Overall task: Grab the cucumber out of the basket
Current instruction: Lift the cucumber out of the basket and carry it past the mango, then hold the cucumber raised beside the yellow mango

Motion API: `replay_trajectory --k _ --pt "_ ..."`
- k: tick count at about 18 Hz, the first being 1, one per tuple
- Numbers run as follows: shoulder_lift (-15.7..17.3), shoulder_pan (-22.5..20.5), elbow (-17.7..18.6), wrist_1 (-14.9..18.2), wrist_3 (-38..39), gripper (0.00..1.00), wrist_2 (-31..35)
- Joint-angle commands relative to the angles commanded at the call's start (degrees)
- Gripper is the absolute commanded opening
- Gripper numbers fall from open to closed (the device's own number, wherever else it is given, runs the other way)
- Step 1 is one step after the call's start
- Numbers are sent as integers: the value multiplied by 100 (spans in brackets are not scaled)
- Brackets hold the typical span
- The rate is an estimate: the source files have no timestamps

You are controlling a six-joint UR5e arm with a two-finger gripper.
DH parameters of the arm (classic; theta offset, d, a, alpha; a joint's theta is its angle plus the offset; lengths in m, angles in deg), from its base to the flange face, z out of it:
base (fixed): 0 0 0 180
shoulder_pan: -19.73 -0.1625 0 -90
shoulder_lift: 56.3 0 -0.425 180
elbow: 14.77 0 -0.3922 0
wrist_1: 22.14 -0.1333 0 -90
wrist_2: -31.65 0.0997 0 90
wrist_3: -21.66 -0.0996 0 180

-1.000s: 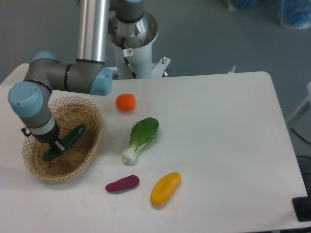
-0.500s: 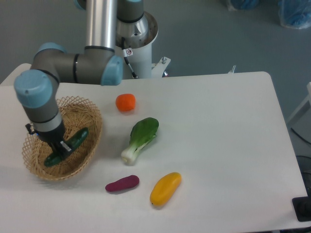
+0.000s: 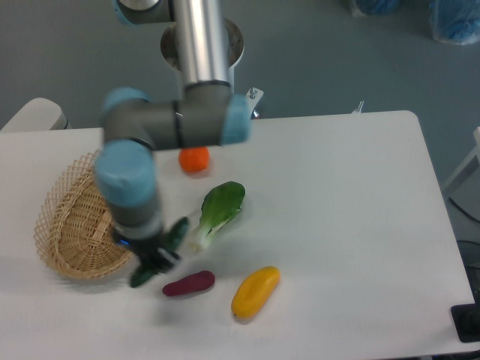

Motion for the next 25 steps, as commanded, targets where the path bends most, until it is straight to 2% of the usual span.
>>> replay_trajectory --k 5,14,17,25 --pt "-351 -607 -500 35 -809 40 0" --pt "-1169 -1293 -1626 307 -1979 40 -8" --pt "-1205 -1364 -1662 352 -2207 40 -26" --pt "-1284 -1355 -1759 352 -2173 40 -34"
